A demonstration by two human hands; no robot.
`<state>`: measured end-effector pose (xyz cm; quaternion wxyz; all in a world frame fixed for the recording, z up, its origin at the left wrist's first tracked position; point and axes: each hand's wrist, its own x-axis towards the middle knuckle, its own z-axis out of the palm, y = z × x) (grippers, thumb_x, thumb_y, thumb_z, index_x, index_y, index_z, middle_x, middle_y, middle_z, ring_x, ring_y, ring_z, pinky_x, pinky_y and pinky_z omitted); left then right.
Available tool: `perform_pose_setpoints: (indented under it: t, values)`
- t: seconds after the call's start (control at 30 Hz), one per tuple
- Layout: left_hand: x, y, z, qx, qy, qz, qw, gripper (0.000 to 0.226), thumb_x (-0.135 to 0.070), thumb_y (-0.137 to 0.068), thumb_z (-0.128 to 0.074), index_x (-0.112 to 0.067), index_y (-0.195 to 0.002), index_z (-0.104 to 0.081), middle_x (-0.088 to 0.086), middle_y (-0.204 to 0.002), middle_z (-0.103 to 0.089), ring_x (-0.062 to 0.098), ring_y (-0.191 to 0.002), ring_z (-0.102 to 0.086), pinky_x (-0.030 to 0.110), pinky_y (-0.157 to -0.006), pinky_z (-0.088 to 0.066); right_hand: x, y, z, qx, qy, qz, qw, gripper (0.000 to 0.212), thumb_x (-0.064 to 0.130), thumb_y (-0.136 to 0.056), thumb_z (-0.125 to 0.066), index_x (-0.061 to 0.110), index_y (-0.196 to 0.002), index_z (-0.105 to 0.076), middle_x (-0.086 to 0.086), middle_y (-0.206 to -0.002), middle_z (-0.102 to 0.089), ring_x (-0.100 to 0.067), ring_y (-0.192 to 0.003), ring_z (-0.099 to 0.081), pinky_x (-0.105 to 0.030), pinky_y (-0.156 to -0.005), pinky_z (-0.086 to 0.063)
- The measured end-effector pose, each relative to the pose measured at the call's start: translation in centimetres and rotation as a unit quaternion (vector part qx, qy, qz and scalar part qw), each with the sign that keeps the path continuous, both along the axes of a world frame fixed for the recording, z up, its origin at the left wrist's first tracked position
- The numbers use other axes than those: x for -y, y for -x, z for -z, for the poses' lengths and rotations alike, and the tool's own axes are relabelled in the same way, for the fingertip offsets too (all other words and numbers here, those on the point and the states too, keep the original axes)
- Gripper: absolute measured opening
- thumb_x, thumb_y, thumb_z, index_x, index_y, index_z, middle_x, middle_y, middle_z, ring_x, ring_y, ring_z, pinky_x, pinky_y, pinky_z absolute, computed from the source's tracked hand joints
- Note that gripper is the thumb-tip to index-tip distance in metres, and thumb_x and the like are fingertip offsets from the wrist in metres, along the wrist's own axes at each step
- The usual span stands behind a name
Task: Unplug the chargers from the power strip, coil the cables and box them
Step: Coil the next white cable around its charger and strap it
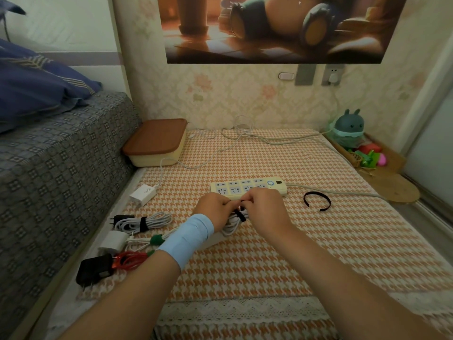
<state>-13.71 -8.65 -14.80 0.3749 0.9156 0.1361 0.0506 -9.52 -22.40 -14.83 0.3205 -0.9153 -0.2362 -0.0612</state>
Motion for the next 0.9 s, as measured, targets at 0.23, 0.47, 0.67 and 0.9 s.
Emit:
perform_pose_setpoints:
  t: [0.23,0.47,0.67,0.9]
  values:
    - [-0.4,0.1,-0.1,-0.031,0.062,-0.040,0.997,0.063,-0.037,-0.093,-0.061,-0.015,-0.041,-0.033,-0.001,-0.038,-0.028,0.015,-0.042,-0.020,0.024,-0.046,-0.022,-0.6,0.6,-1.2,0.041,0.002,-0.034,0.999,0.018,0.014,-0.100,-0.059,0.006,-0.093,-0.073,-0.007,-0.092,-0.070,-0.021,-0.084,-0.062,-0.038,-0.077,-0.055]
    - [-0.8,0.1,0.1,-0.072,0.067,-0.045,0.994,0.036,-0.028,-0.100,-0.047,-0.022,-0.065,-0.053,0.004,-0.066,-0.054,0.010,-0.055,-0.042,0.015,-0.051,-0.032,-0.7,0.4,0.6,0.317,0.123,-0.145,0.929,0.014,0.000,-0.087,-0.065,0.012,-0.079,-0.065,-0.002,-0.080,-0.060,-0.026,-0.098,-0.051,-0.063,-0.115,-0.029]
    - [-1.1,0.4,-1.5,-0.122,0.003,-0.054,0.991,0.047,-0.007,-0.101,-0.037,-0.018,-0.147,-0.032,0.008,-0.146,-0.046,0.028,-0.126,-0.049,0.030,-0.096,-0.041,-1.1,-0.3,1.3,0.364,0.075,-0.194,0.908,0.012,0.000,-0.086,-0.072,0.008,-0.079,-0.067,-0.004,-0.075,-0.061,-0.026,-0.092,-0.054,-0.061,-0.117,-0.028]
    - [-1.6,0.0,-0.5,-0.111,0.090,-0.080,0.987,0.045,-0.034,-0.098,-0.051,-0.011,-0.060,-0.043,0.003,-0.058,-0.037,0.013,-0.050,-0.030,0.015,-0.039,-0.027,-0.7,0.4,1.3,0.172,-0.109,-0.176,0.963,0.003,0.011,-0.086,-0.076,0.014,-0.084,-0.078,0.004,-0.078,-0.067,-0.013,-0.087,-0.054,-0.025,-0.081,-0.047]
